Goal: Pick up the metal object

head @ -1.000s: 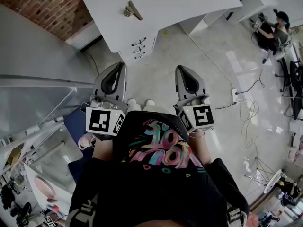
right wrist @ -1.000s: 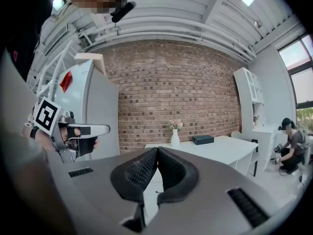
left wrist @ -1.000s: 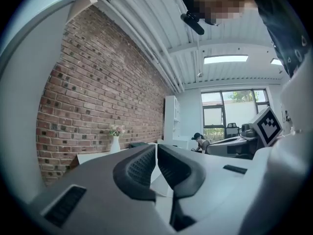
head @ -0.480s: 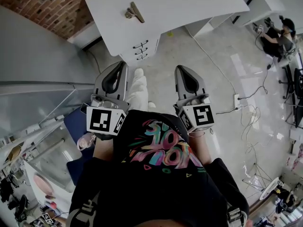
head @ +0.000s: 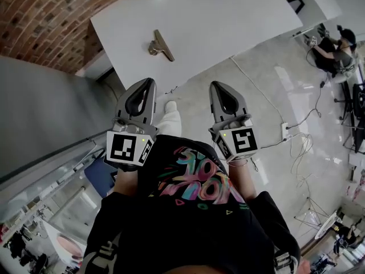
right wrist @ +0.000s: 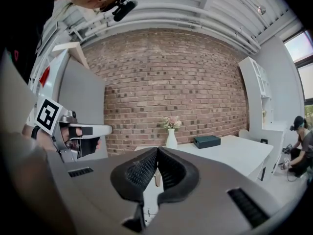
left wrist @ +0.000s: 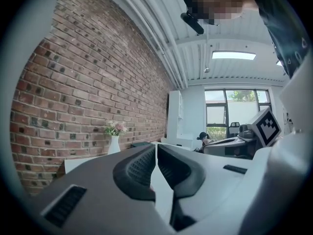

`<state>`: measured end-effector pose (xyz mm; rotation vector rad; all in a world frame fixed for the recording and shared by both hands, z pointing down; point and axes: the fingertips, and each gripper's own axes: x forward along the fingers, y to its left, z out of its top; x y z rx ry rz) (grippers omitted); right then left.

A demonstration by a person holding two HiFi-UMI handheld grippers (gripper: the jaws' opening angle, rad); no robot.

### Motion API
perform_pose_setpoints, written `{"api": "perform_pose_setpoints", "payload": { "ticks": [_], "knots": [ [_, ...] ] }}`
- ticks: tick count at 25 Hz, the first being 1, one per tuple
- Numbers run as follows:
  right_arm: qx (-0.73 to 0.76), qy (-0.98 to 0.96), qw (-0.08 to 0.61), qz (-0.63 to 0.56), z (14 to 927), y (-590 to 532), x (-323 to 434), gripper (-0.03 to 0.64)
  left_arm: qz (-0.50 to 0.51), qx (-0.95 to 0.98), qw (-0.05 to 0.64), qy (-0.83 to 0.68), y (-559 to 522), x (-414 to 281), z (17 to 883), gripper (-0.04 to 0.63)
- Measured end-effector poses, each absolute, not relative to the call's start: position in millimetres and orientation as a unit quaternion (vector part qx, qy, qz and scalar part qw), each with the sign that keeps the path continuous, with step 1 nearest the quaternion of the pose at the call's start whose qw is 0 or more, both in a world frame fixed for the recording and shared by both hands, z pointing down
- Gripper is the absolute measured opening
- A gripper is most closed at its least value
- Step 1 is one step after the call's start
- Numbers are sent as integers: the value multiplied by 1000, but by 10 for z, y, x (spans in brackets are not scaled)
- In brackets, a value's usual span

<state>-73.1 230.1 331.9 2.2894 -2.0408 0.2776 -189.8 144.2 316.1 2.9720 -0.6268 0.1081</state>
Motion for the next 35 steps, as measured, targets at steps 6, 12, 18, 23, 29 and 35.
{"api": "perform_pose_setpoints", "payload": {
  "ticks": [6, 12, 18, 23, 29, 35],
  "knots": [
    [752, -651, 30, 93, 3252, 1601, -395, 18, 38, 979, 53, -195, 705, -1526, 3119, 32],
    [756, -645, 41, 108, 3355, 1148, -199, 18, 47, 980, 66, -184, 254, -1306, 3225, 32],
    [755, -634, 76, 153, 3542, 970, -63, 18, 57, 977, 78, -190, 17, -1219, 3321, 32],
    [737, -651, 81, 162, 3677, 819, 117, 18, 68, 970, 89, -216, -82, -1094, 3488, 32],
    [694, -699, 81, 150, 3731, 436, 499, 18, 65, 957, 86, -270, -333, -756, 3505, 32],
    [628, -758, 103, 141, 3746, 27, 977, 18, 48, 930, 79, -355, -561, -460, 3404, 32]
  ]
}}
